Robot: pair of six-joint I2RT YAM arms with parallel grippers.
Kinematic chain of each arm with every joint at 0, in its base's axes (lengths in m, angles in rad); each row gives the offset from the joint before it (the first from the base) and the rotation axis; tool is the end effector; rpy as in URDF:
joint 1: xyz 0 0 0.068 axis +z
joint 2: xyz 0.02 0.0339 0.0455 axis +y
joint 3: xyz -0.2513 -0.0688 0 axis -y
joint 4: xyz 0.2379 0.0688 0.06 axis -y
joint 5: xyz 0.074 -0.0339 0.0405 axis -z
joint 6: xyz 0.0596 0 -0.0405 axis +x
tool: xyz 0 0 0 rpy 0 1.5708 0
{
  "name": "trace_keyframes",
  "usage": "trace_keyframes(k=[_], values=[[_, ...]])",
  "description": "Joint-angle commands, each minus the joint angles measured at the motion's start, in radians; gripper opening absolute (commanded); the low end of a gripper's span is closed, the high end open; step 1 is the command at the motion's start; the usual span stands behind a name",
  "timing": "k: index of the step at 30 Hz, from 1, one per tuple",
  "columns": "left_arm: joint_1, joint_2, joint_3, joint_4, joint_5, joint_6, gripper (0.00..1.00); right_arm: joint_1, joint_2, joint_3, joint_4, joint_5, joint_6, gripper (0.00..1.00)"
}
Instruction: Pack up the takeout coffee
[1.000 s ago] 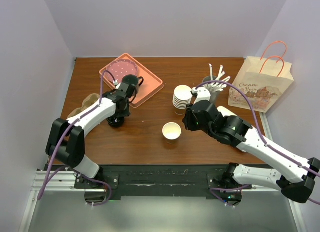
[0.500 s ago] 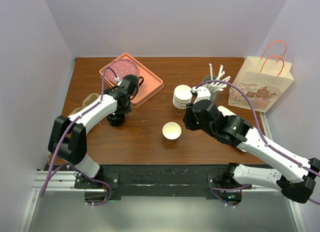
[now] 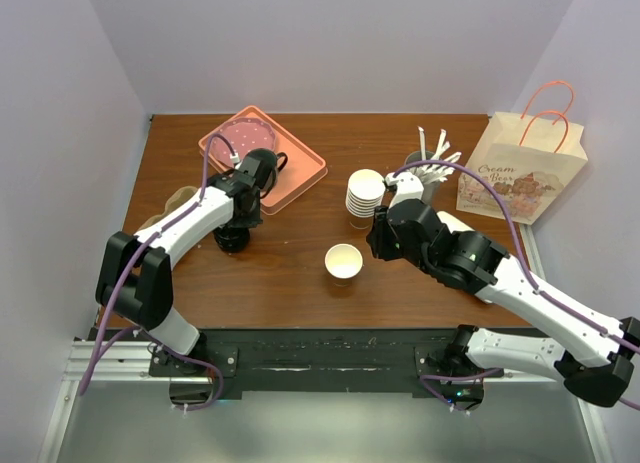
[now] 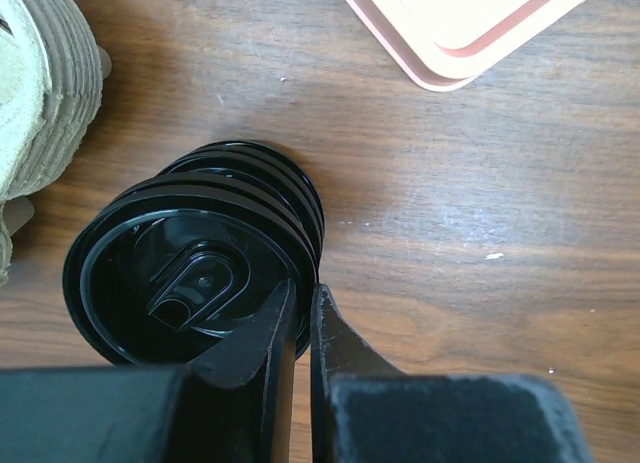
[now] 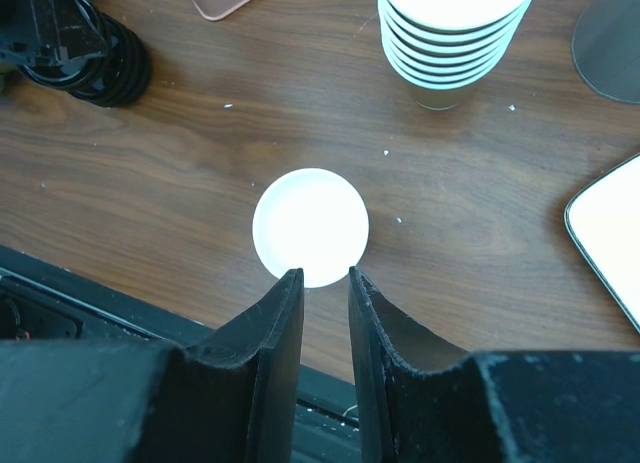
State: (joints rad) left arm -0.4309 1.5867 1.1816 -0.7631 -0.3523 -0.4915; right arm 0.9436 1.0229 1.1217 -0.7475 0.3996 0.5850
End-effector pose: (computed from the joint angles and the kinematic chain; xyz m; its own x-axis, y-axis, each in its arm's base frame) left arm 0.2968 -0.1138 0.2066 -0.8640 -0.0903 -0.4953 -0.1572 0.9830 0.0950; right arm 0.1494 0.1667 0.3333 -0.6070 0.0293 -0.7941 -0.2744 0.9301 0.2441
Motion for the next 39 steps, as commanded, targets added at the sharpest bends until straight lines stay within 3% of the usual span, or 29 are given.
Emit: trace_keyframes(k=[1, 7, 19, 22, 26, 29, 33, 39], values=[[0.009, -0.004, -0.011, 0.051, -0.024, 0.037, 0.02, 0.004, -0.029, 0.032, 0.022, -0.004, -0.004, 0.29], [0.011, 0.021, -0.017, 0.071, -0.031, 0.054, 0.13, 0.004, -0.046, 0.027, 0.005, 0.001, 0.009, 0.29], [0.011, 0.041, -0.014, 0.054, -0.020, 0.064, 0.23, 0.004, -0.038, 0.035, 0.000, 0.018, 0.004, 0.29], [0.011, 0.044, -0.008, 0.045, -0.030, 0.068, 0.21, 0.004, -0.030, 0.036, 0.002, 0.016, 0.001, 0.29], [0.011, 0.042, -0.004, 0.039, -0.030, 0.073, 0.06, 0.004, -0.029, 0.033, 0.005, 0.016, 0.001, 0.29], [0.011, 0.042, 0.004, 0.030, -0.028, 0.076, 0.01, 0.004, -0.029, 0.030, 0.007, 0.013, 0.001, 0.29], [0.009, 0.042, 0.023, 0.007, -0.027, 0.080, 0.05, 0.004, -0.029, 0.029, 0.005, 0.012, 0.003, 0.29], [0.011, 0.032, 0.072, -0.039, -0.005, 0.074, 0.02, 0.004, -0.035, 0.030, 0.005, 0.010, 0.003, 0.29]])
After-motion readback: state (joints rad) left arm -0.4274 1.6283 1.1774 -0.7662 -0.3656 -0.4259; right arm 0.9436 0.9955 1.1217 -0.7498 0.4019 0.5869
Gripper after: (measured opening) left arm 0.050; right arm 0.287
